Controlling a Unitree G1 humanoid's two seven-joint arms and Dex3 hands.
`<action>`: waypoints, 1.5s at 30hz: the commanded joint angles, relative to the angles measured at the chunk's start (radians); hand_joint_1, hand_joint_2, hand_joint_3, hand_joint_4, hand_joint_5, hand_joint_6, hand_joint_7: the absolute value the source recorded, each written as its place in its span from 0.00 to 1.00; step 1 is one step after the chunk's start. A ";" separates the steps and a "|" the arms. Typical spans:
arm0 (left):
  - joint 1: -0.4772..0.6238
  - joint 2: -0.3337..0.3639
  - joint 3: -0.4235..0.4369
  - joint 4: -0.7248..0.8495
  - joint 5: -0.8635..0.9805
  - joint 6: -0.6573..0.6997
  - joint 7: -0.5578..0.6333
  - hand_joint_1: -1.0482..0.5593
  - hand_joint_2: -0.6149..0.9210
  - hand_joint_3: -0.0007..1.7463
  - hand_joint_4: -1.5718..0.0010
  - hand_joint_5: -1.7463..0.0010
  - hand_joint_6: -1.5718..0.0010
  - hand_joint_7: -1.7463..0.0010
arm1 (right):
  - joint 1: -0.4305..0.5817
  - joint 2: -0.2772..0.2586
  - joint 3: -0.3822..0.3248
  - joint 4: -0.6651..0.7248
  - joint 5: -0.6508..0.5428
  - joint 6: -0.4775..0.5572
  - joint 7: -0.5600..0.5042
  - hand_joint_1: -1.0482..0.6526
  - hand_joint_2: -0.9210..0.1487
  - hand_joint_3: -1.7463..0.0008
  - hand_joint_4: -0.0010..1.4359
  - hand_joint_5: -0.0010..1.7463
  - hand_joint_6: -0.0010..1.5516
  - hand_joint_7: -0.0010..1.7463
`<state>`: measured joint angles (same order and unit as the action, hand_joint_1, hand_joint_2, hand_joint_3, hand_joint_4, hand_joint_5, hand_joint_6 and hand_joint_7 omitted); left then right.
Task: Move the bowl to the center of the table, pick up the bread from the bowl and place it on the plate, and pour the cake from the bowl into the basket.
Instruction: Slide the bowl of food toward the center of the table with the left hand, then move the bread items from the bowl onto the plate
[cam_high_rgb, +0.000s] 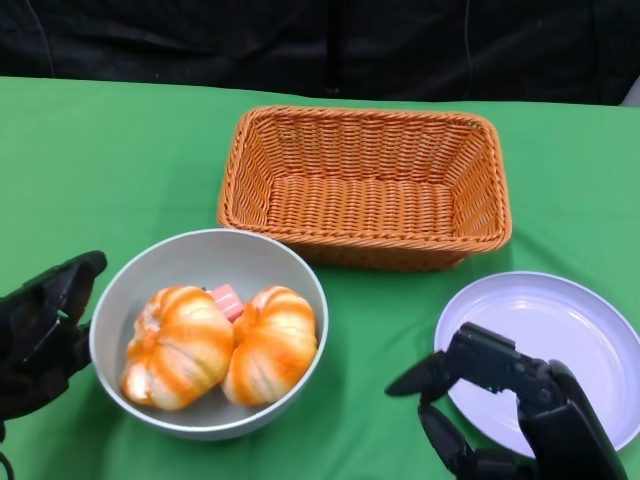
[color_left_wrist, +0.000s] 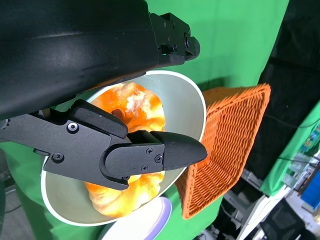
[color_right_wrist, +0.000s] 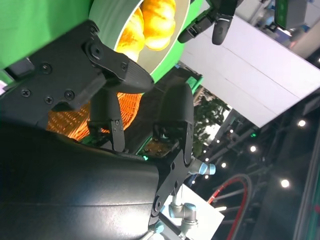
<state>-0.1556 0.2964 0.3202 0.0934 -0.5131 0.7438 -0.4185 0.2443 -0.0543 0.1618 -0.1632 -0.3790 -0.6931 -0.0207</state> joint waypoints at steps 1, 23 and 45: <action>0.014 0.008 -0.037 -0.019 0.000 0.006 -0.023 0.18 1.00 0.30 0.99 0.97 0.96 1.00 | -0.002 -0.018 -0.002 -0.040 -0.007 0.041 0.008 0.44 0.20 0.59 0.26 0.79 0.23 0.58; 0.007 -0.157 -0.109 -0.115 -0.043 0.159 0.123 0.18 1.00 0.34 1.00 1.00 1.00 1.00 | -0.216 -0.027 0.139 -0.103 -0.367 0.320 0.000 0.31 0.00 0.94 0.06 0.73 0.08 0.50; 0.055 -0.185 -0.230 -0.200 0.018 0.115 0.160 0.20 1.00 0.37 0.97 0.98 0.95 0.98 | -0.415 -0.153 0.279 0.051 -0.549 0.500 0.109 0.29 0.03 1.00 0.06 0.58 0.18 0.26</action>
<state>-0.1135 0.1012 0.0975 -0.0951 -0.5107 0.8786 -0.2610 -0.1582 -0.1855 0.4402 -0.1199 -0.9291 -0.2018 0.0746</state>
